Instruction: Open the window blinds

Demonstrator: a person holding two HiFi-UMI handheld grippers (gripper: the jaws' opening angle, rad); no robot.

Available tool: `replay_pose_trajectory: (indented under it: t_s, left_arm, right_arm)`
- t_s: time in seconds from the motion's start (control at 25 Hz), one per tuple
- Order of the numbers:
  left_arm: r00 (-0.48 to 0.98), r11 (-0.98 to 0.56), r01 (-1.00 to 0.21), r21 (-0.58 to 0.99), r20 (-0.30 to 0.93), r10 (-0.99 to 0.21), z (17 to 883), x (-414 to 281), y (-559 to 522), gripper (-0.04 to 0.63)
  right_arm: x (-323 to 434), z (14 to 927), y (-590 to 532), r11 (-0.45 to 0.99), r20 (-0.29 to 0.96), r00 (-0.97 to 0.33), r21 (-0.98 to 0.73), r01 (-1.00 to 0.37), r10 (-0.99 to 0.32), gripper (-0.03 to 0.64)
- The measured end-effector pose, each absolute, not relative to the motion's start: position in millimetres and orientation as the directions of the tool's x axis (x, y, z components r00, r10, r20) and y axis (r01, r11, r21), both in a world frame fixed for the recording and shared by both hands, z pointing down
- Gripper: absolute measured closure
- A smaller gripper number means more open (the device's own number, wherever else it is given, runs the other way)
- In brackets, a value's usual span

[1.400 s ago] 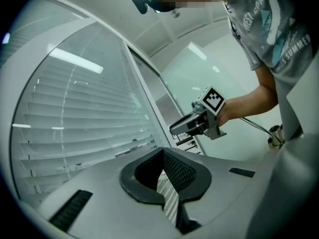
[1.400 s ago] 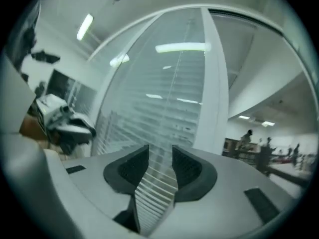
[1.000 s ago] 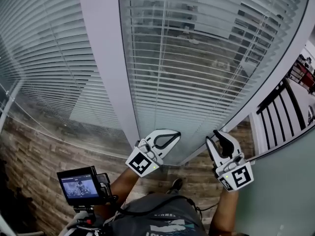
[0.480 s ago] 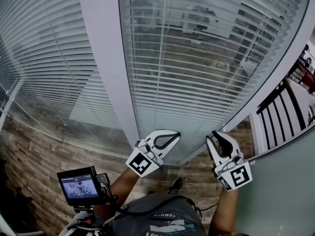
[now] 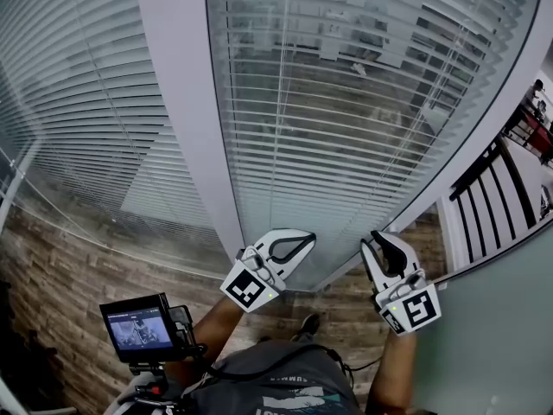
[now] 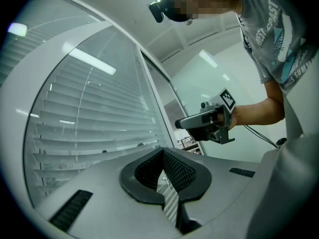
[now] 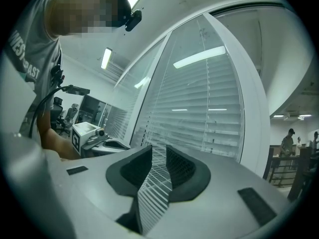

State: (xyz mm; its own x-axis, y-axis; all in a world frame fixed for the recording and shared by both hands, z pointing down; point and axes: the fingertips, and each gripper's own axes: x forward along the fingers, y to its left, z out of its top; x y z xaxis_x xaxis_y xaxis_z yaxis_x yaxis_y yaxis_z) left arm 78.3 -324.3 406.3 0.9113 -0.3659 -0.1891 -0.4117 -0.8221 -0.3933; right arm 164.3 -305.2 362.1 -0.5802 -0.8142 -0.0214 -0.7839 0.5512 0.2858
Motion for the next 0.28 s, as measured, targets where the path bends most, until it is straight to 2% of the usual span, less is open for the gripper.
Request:
replay_pose_trajectory:
  t_s: [0.28]
  left_arm:
    - [0.911, -0.823, -0.412, -0.391, -0.191, -0.365, 407.2, 77.4, -322.3, 0.592]
  right_arm:
    - [163.5, 363.9, -302.9, 0.553, -0.017, -0.580, 0.281, -0.784, -0.814, 0.531]
